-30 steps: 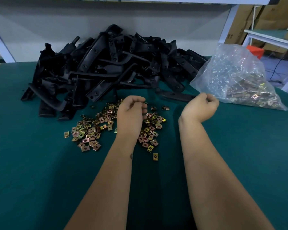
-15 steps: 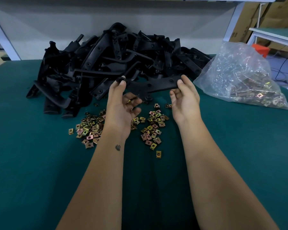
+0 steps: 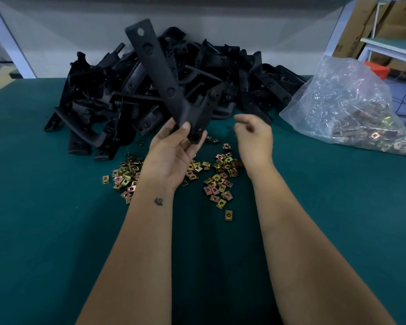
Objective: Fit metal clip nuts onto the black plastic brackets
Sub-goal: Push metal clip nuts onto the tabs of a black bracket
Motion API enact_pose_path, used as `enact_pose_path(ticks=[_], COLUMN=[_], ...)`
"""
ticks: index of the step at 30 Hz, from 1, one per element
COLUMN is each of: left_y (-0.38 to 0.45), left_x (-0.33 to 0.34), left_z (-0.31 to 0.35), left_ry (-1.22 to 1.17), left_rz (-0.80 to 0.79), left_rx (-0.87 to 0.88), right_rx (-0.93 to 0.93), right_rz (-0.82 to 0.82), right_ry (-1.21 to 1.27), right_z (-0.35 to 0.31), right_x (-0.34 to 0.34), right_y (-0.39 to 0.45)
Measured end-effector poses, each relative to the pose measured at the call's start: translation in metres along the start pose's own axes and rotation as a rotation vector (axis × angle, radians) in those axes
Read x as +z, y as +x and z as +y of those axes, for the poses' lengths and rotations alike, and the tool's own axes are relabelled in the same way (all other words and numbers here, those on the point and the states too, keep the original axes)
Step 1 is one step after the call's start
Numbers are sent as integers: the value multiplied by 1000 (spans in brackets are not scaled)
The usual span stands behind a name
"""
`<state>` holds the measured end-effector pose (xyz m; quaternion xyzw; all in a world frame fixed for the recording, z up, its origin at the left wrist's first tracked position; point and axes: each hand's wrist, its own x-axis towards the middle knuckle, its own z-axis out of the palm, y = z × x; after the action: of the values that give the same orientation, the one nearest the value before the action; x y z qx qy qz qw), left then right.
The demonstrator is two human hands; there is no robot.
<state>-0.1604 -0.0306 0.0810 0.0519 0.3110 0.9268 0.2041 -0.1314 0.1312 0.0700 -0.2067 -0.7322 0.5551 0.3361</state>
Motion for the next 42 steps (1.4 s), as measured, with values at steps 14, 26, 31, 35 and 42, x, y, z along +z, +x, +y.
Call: enact_pose_path(ticks=[14,26,31,35,42], left_y=[4,7,10,13,10], left_x=[-4,-2,0,1,-4], left_z=[-1,1,-2,-3,-17], left_ry=[-39,-135,-104,-10,586], left_rz=[87,133,172,226,288], left_rx=[44,92,97,113,312], right_rx=[-288,-85,23,33,97], right_rz=[-263,-121,-132,-147,-248], right_ry=[-909,-72,163,293,446], right_z=[1,-13,-17,-17,-15], right_x=[15,15,19,18,20], right_y=[-8,-14,-19,-18,-16])
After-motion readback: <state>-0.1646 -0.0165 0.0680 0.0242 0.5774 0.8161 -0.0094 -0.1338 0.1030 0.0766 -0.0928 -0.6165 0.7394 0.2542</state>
